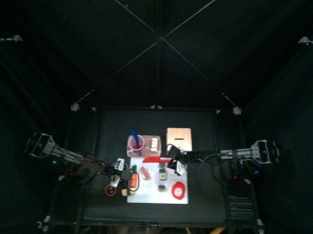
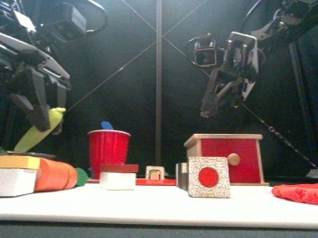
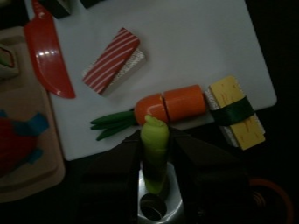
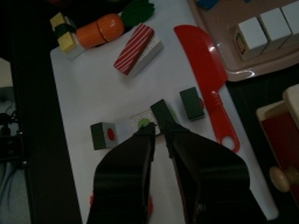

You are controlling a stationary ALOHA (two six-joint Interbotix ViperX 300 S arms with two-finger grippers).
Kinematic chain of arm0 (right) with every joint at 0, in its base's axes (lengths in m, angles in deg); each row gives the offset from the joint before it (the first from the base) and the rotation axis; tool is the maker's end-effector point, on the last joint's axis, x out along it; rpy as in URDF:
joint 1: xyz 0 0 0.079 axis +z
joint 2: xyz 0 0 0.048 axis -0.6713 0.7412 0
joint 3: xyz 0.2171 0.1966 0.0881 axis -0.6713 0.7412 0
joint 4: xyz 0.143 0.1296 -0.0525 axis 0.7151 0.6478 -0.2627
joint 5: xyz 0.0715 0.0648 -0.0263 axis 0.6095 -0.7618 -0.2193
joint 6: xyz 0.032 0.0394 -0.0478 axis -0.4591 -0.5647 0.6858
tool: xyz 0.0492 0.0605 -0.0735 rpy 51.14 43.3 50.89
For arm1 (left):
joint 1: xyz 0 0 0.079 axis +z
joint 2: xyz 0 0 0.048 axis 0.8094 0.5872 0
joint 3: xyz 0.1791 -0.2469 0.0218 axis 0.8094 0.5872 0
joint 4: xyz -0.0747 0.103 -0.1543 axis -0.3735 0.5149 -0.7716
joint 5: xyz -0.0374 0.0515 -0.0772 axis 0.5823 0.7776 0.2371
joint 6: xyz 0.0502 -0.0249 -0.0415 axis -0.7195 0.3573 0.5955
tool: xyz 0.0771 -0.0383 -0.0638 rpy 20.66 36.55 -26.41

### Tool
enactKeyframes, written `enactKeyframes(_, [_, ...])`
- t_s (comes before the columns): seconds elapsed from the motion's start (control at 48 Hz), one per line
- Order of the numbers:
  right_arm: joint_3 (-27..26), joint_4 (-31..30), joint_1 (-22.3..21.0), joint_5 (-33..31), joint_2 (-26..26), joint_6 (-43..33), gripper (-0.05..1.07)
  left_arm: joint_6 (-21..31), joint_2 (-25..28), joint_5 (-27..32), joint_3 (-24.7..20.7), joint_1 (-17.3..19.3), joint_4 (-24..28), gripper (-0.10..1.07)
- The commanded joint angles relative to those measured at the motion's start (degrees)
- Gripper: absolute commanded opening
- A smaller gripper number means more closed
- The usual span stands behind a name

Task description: Hand over to right arm

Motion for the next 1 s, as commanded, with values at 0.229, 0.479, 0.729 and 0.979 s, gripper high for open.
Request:
enactKeyframes(0.229, [-3.78, -0.97, -0.09, 1.23, -1.76, 0.26, 0.59, 0.18, -10.72, 0.09, -2.81, 0.44, 6.5, 0.54])
enactKeyframes(0.479, [-0.7, -4.75, 1.32, 8.61, -4.57, 0.62, 0.59, 0.18, -13.45, -15.73, -2.29, 2.37, 9.84, 0.54])
enactKeyframes(0.729, [5.71, -6.42, 6.33, 23.82, -10.55, 0.18, 0.59, 0.18, -11.95, -37.97, 1.05, 7.65, 8.0, 0.54])
enactKeyframes(0.979, [8.53, -6.24, 10.28, 31.03, -11.25, 0.18, 0.6, -2.2, -1.67, -56.25, -0.09, 11.69, 2.64, 0.54])
